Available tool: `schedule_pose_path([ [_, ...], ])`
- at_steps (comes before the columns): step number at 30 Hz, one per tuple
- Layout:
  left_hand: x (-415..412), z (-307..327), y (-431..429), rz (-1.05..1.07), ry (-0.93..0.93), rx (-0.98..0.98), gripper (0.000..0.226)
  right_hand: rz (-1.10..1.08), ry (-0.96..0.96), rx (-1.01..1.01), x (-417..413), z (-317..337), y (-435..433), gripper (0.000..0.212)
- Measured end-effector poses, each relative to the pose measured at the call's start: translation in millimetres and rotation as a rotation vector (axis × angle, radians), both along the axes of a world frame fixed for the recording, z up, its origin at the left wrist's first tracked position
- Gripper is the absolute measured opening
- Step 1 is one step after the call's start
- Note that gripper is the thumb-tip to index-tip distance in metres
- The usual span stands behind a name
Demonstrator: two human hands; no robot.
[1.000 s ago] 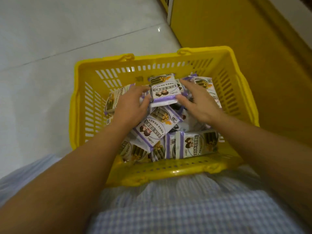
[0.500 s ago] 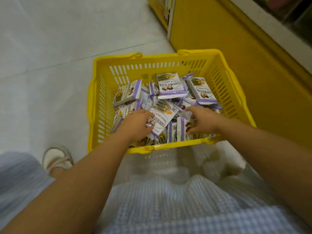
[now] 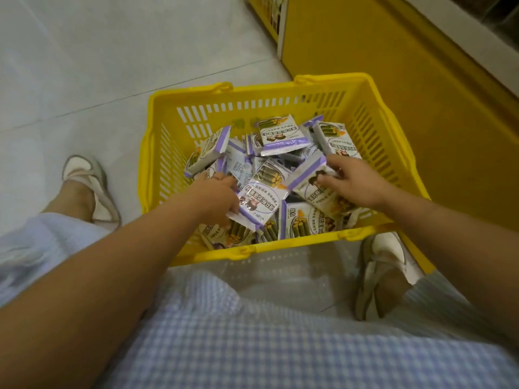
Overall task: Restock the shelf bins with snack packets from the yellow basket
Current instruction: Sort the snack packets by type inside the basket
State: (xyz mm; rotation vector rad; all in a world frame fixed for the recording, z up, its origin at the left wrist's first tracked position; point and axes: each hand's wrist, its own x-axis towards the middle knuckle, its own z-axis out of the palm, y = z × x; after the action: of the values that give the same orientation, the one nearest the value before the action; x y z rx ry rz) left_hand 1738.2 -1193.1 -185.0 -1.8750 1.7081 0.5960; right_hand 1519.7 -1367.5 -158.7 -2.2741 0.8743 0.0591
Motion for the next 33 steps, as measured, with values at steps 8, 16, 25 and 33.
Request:
schedule_pose_path([
  [8,30,56,-16,0.362,0.481,-0.205,0.02,-0.246,-0.352,0.01,42,27,-24,0.026],
  [16,77,63,-37,0.748,0.514,-0.436,0.018,-0.691,-0.346,0.305,80,19,-60,0.033],
  [25,78,37,-55,0.768,0.191,-0.901,0.041,-0.664,-0.345,0.632,94,7,-45,0.028],
  [33,32,26,-64,0.395,0.388,-0.873,0.037,-0.508,-0.292,0.652,82,-10,-34,0.037],
])
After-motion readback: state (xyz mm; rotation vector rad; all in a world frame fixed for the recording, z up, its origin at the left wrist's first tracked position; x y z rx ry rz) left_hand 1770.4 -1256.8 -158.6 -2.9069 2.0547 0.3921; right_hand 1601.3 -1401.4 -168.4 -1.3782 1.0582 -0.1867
